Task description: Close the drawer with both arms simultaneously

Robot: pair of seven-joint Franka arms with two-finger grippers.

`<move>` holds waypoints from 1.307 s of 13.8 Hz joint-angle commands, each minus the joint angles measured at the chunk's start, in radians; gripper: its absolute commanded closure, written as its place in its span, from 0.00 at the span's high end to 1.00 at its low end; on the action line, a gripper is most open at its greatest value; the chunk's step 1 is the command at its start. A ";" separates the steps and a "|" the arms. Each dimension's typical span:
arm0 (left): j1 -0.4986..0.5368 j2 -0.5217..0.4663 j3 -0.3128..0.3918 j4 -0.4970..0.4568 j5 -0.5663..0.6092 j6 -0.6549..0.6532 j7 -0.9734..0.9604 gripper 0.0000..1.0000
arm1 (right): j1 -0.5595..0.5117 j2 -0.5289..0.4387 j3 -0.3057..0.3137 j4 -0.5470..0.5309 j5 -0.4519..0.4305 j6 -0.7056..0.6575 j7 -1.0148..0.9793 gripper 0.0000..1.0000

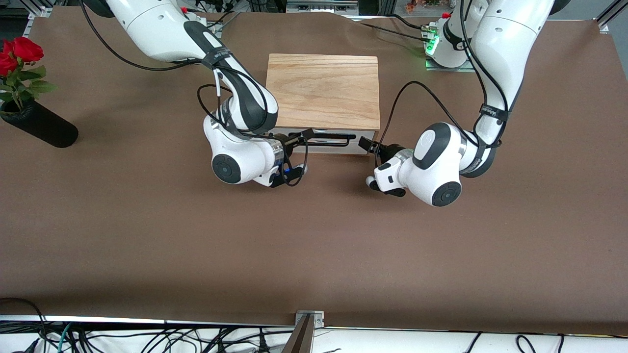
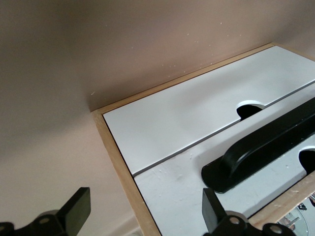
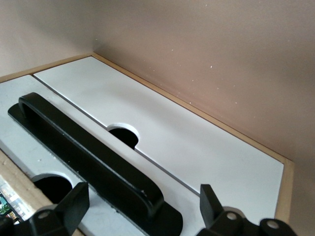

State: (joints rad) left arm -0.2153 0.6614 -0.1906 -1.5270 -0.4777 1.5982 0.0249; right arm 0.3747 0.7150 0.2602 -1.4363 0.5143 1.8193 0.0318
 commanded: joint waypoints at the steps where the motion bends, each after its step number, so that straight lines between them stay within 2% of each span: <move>1: 0.005 -0.016 0.002 0.007 -0.013 -0.009 0.006 1.00 | 0.001 0.006 0.010 0.017 0.012 -0.061 -0.010 1.00; 6: 0.022 -0.043 0.025 0.040 -0.007 -0.007 0.010 1.00 | -0.013 0.020 0.007 0.043 0.012 -0.008 -0.061 1.00; 9: 0.057 -0.057 0.033 0.122 0.079 -0.007 0.013 1.00 | -0.014 0.020 0.001 0.076 0.007 0.049 -0.079 1.00; 12: 0.095 -0.095 0.033 0.166 0.155 -0.007 0.017 1.00 | -0.013 0.014 -0.038 0.114 -0.014 0.149 -0.079 1.00; 13: 0.112 -0.114 0.034 0.180 0.171 -0.007 0.017 1.00 | -0.013 0.011 -0.054 0.128 -0.049 0.169 -0.079 1.00; 16: 0.146 -0.173 0.033 0.209 0.287 -0.007 0.017 1.00 | -0.014 0.009 -0.108 0.229 -0.228 0.169 -0.085 1.00; 18: 0.146 -0.210 0.031 0.211 0.387 -0.007 0.013 1.00 | -0.019 0.009 -0.163 0.249 -0.283 0.170 -0.089 1.00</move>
State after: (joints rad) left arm -0.0647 0.4937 -0.1548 -1.3150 -0.1741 1.6004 0.0273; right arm 0.3557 0.7146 0.1398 -1.2275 0.2769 1.9975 -0.0419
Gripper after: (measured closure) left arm 0.000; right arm 0.000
